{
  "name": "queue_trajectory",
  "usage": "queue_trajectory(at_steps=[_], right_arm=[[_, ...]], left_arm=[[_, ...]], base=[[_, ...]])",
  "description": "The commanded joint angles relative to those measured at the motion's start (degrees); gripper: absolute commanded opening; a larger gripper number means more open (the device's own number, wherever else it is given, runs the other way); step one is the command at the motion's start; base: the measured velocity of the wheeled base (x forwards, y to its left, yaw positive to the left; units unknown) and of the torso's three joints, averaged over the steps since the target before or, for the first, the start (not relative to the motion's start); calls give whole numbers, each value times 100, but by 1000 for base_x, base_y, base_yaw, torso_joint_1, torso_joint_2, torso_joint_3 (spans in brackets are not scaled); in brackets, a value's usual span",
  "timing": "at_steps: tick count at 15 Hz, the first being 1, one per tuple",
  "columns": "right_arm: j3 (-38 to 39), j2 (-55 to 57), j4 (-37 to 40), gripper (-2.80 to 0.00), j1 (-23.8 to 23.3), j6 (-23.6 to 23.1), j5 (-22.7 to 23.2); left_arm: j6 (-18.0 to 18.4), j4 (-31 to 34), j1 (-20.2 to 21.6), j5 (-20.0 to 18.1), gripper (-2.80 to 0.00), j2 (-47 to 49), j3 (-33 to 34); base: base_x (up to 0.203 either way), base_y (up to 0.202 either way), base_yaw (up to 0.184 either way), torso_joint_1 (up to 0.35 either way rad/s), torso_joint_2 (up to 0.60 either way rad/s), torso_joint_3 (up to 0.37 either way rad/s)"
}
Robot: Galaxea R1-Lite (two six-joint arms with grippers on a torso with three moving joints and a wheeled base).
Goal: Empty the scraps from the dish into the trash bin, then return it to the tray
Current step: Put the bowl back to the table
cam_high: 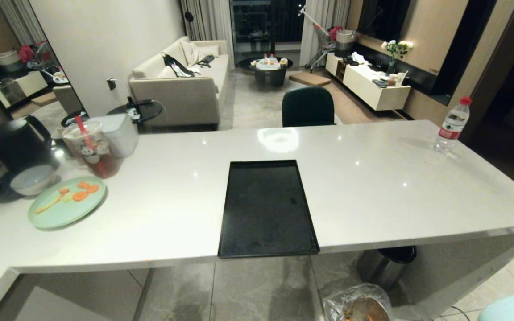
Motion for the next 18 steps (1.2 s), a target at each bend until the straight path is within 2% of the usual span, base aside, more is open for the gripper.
queue_trajectory(at_steps=[1,5,15,18], right_arm=[[2,7,0,-280,1,1,2],[10,7,0,-280,1,-10,-4],[11,7,-9,-280,1,-43,-15],[-44,40,25,-280,1,-520,29]], left_arm=[[-3,0,0,4,-280,6,0],[-3,0,0,4,-280,6,0],[-11,0,0,4,-280,6,0],[-7,0,0,4,-280,6,0]], base=[[192,0,0,4,2,2],[173,0,0,5,1,1],[0,0,0,0,0,0],[0,0,0,0,0,0]])
